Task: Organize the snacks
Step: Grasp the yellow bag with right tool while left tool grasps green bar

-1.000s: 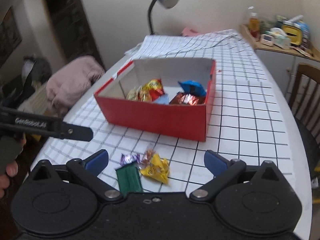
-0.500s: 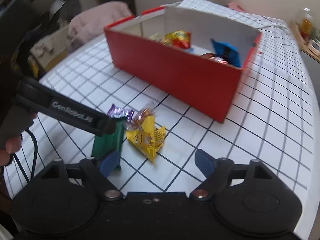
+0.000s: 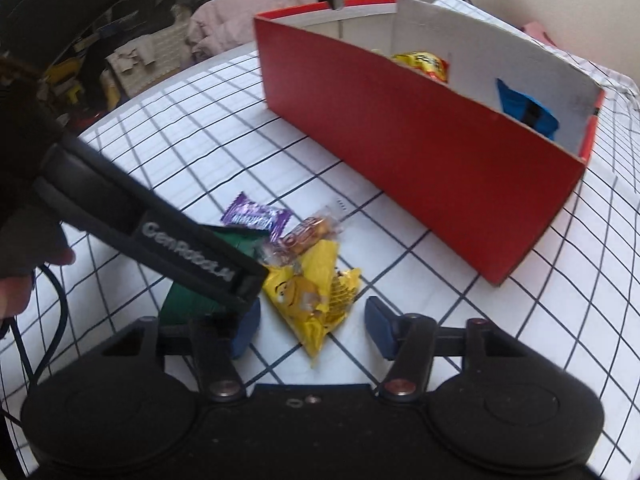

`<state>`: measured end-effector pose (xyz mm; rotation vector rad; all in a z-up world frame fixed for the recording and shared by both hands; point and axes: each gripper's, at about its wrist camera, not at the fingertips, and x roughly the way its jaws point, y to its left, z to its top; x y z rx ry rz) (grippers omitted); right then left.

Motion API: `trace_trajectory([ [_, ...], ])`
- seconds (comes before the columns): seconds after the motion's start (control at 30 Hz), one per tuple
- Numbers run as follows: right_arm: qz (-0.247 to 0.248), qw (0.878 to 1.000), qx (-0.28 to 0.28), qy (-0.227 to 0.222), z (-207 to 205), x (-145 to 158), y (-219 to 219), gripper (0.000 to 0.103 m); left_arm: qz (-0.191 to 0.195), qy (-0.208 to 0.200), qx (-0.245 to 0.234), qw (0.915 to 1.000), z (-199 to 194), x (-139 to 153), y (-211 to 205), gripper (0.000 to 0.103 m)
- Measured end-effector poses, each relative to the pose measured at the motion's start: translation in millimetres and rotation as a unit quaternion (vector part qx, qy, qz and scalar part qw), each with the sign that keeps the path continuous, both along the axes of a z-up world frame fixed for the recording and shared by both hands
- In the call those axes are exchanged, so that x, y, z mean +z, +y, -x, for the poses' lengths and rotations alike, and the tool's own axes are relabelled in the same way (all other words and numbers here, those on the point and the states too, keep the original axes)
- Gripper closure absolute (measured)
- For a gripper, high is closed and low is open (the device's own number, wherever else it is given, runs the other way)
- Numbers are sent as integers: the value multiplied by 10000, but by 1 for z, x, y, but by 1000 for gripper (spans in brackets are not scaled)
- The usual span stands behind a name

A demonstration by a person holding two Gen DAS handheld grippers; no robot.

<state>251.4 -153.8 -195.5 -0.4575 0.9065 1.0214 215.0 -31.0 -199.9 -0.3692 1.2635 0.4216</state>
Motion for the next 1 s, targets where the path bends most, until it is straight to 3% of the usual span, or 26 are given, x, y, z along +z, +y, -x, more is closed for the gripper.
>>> trace_trajectory([
  [0.1, -21, 9999, 92, -40, 2, 1, -2, 60, -77, 27, 11, 10000, 1, 2, -4, 18],
  [0.2, -63, 9999, 89, -23, 4, 2, -5, 65, -221, 66, 19, 9997, 1, 5, -9, 29],
  [0.37, -119, 9999, -19, -64, 6, 3, -8, 70, -238, 9, -24, 9997, 2, 10, -11, 56],
  [0.53, -183, 9994, -289, 7, 7, 6, -16, 76, -127, -38, 6, 9999, 4, 11, -8, 58],
  [1.0, -462, 9931, -1062, 156, 15, 21, -46, 81, 242, -223, 356, 9988, 31, 34, 19, 58],
])
